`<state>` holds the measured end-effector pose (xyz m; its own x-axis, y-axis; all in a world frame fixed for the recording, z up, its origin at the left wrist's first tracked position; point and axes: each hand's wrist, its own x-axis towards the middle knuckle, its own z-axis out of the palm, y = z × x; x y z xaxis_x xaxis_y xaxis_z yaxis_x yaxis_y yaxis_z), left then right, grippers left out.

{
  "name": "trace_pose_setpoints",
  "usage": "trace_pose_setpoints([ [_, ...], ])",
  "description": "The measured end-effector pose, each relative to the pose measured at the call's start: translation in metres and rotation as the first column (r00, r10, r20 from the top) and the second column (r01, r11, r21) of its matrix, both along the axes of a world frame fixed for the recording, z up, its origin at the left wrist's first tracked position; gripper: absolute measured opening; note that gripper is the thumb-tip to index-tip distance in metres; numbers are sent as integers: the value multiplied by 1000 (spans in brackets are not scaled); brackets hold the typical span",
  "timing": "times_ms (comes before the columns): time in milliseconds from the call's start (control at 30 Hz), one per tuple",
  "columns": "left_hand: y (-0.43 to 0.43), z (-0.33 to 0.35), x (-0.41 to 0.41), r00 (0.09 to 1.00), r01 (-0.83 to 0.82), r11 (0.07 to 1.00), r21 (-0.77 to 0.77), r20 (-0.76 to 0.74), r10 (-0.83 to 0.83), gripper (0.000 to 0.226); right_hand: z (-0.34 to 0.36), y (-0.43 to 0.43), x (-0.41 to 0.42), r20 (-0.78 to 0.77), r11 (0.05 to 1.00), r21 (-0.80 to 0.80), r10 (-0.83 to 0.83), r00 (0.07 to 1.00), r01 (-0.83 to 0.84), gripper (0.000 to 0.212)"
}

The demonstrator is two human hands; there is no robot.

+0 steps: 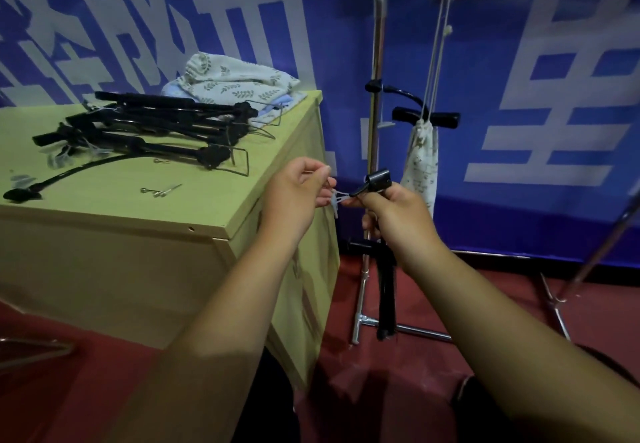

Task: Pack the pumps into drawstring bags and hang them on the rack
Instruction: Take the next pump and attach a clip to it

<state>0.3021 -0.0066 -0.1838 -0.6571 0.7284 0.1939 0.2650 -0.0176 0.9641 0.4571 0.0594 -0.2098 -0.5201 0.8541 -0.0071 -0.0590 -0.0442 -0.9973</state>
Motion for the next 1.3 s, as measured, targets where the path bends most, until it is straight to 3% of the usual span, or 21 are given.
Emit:
trace_pose_setpoints([
  [567, 43, -86, -2, 989, 41, 995, -88, 143, -29, 12, -78, 36, 0, 93, 995, -85, -40, 995, 48, 18],
  [767, 45, -102, -8, 989, 10, 996, -91, 150, 4, 8, -83, 41, -9, 104, 996, -83, -19, 994, 27, 38],
  [1300, 43, -115, -29, 981, 67, 994, -88, 185, -50, 13, -99, 44, -25, 105, 995, -98, -15, 994, 25, 30],
])
